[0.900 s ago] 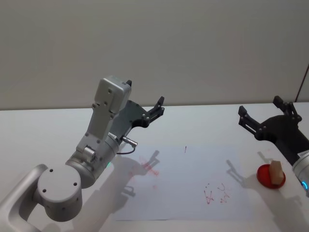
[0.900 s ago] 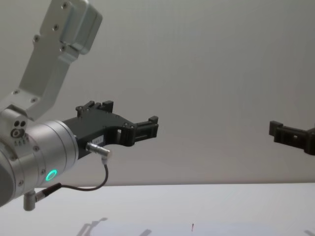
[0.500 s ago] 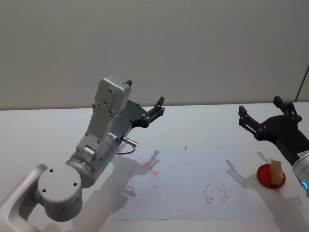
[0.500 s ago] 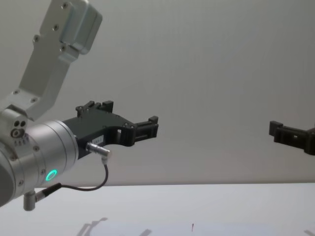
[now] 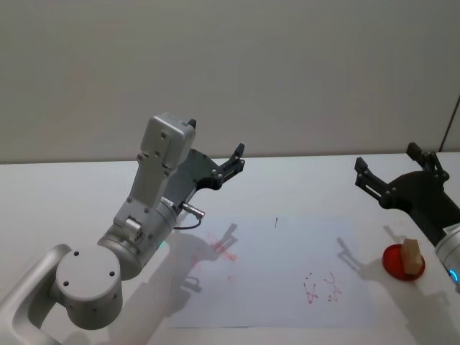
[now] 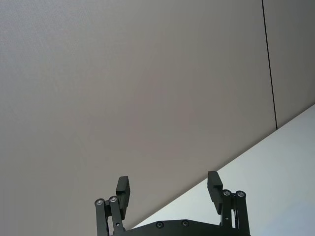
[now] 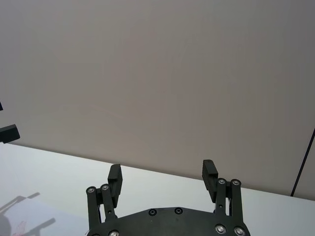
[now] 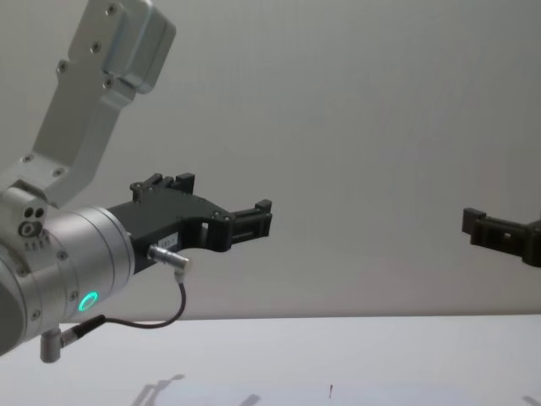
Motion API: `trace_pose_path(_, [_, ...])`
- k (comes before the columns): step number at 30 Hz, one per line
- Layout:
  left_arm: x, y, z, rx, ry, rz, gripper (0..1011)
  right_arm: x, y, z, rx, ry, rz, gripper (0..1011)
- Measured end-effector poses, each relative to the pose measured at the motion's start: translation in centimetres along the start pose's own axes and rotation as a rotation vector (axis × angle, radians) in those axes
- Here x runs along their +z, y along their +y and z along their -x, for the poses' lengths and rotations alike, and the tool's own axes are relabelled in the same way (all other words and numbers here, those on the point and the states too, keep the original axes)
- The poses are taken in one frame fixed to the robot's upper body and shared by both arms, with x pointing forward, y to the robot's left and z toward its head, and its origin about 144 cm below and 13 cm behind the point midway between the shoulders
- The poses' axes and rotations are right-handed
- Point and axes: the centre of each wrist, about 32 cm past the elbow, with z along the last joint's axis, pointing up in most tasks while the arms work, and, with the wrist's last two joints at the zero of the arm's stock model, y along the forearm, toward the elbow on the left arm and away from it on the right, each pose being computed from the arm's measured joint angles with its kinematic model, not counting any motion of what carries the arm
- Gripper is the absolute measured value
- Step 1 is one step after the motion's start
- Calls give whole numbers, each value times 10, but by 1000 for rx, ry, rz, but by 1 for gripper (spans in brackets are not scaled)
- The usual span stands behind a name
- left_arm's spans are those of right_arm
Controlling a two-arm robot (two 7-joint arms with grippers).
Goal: Use the one hand to pick up the stamp and affix it onto the A4 paper.
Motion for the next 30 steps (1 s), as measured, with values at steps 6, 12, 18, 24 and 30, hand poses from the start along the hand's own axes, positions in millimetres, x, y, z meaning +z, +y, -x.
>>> trace_pose_path(6, [0,0,0,0,0,0,1001,0,0,0,0,0,0,1001])
trace_pose_path(12, [0,0,0,0,0,0,1001,-1,-1,0,-4,0,2,1001])
trace_pose_path(18, [0,0,0,0,0,0,1001,0,-10,8,-36,-3,17,1001])
trace_pose_path(24, [0,0,0,0,0,0,1001,0,-24,21,-92,-3,53,1001])
trace_pose_path(30, [0,0,0,0,0,0,1001,-1,-38,38,-168,-1,102,1001])
